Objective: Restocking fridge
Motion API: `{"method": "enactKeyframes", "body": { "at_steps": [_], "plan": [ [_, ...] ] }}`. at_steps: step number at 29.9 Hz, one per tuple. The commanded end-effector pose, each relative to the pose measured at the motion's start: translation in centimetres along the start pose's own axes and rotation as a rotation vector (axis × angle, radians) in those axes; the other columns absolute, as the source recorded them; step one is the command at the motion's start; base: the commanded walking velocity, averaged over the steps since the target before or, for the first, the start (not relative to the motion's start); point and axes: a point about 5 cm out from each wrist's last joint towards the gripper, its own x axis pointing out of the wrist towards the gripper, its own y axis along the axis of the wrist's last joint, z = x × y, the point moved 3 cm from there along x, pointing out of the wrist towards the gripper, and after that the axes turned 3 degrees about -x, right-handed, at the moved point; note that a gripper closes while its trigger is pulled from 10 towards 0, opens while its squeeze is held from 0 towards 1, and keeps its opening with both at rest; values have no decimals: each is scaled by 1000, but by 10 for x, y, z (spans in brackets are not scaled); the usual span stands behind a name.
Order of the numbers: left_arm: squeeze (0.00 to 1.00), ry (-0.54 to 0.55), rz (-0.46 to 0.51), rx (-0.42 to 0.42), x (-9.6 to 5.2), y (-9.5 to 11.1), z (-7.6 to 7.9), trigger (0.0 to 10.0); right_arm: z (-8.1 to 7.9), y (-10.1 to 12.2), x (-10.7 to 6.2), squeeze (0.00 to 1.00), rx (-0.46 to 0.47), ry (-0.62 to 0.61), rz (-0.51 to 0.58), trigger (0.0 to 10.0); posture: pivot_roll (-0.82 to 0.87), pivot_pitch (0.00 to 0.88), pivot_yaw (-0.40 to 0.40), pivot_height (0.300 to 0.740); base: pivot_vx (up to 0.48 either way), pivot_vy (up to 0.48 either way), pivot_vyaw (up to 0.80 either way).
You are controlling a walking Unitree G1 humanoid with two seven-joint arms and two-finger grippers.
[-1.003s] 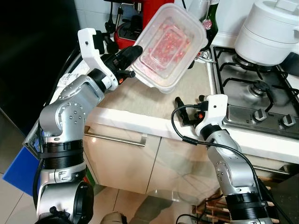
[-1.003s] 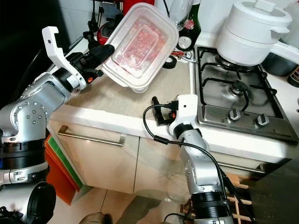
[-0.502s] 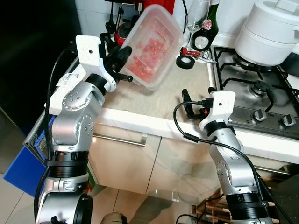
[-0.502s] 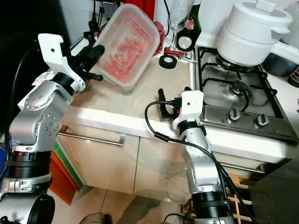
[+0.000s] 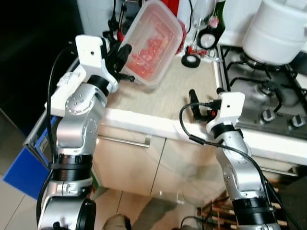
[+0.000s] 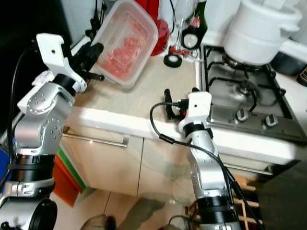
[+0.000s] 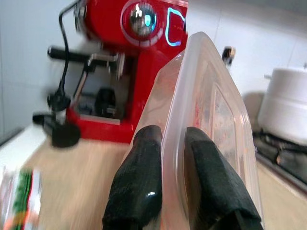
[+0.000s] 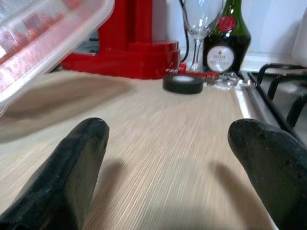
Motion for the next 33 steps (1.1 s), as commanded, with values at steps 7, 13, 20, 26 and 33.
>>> {"method": "enactKeyframes", "body": {
  "at_steps": [7, 13, 20, 26, 33],
  "plan": [
    [0, -24, 33, 21, 3, 8, 4, 10000, 0, 2, 0, 0, -9, -12, -1, 10000, 9, 0, -37, 740, -320, 0, -283],
    [0, -27, 36, 28, 5, 8, 4, 10000, 1, 3, 0, 0, -8, -17, 7, 10000, 8, 0, -36, 740, -300, 0, -347],
    [0, -35, 34, 34, 5, 8, 5, 10000, 0, 3, 0, 0, -9, -17, 7, 10000, 7, 0, -34, 740, -274, 0, 0],
    [0, -42, 34, 33, 6, 7, 5, 10000, -1, 1, 1, 0, -6, -16, -7, 10000, 7, 0, -31, 740, -274, 0, 0],
    [0, -49, 34, 32, 7, 8, 6, 10000, -2, 0, 2, 0, -1, -12, -10, 10000, 6, 0, -27, 740, -271, 0, -529]
  ]
}}
